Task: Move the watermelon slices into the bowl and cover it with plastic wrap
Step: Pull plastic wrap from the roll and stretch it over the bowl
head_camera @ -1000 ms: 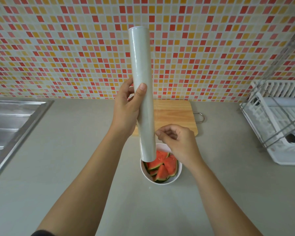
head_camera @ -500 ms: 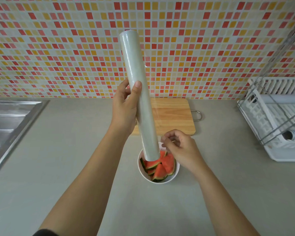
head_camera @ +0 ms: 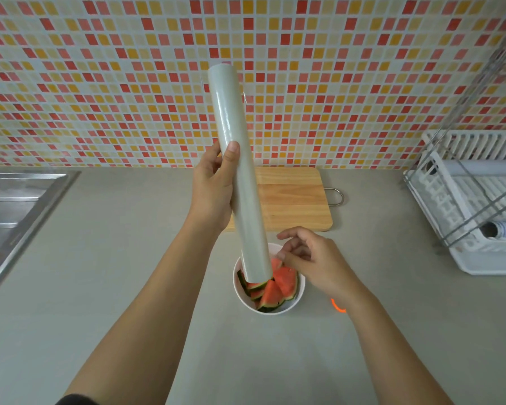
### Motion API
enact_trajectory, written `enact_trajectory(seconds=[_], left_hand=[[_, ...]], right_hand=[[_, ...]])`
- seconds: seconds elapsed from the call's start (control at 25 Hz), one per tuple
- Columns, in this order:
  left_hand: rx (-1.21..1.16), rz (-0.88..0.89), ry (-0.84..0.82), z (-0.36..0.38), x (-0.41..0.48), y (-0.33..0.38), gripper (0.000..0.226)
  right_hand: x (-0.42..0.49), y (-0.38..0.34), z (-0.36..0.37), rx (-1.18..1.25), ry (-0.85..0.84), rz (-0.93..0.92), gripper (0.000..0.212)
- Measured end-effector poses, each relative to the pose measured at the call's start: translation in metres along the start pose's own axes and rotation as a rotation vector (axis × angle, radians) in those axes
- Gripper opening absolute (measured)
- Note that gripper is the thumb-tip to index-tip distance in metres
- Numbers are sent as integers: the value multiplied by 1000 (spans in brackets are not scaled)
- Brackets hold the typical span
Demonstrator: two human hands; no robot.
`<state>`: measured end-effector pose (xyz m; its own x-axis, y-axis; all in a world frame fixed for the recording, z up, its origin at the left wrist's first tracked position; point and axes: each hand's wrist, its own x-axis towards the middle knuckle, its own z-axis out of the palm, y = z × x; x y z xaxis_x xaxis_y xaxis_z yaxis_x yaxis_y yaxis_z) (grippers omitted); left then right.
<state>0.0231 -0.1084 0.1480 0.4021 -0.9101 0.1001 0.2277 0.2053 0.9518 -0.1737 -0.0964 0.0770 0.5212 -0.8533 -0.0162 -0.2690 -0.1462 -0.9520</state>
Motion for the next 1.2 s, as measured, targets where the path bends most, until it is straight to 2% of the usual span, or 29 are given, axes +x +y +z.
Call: enact_trajectory(seconds=[0.12,0.2,0.32,0.44,0.56,0.76,0.92,1.0,1.12,1.2], left_hand=[[11,-70,-31,0,-2,-10,29],[67,-104,-74,-1,-7,-19,33],[96,-207,-107,3,-22,-34,38],[57,-310,-135,5,-34,-45,42],[3,-331,-165,6,-42,-49,46],[97,-378,-5,15,-52,-58,39],[391,-331,33,23,-65,-69,36],[498,-328,41,23,-70,-73,42],[466,-432,47,20,-74,-78,49],[427,-498,46,17,-76,-82,45]], right_hand=[[-4,0,-14,144,-165,98,41],[-1,-4,-14,256,-24,134,51],[20,-16,2,257,245,202,61],[38,-26,17,270,258,274,66],[45,-26,21,233,301,247,61],[49,-16,28,44,504,120,40],[44,-7,29,48,459,87,34],[40,1,29,31,446,88,33],[34,17,27,-25,448,120,33],[29,29,25,-69,445,157,33]])
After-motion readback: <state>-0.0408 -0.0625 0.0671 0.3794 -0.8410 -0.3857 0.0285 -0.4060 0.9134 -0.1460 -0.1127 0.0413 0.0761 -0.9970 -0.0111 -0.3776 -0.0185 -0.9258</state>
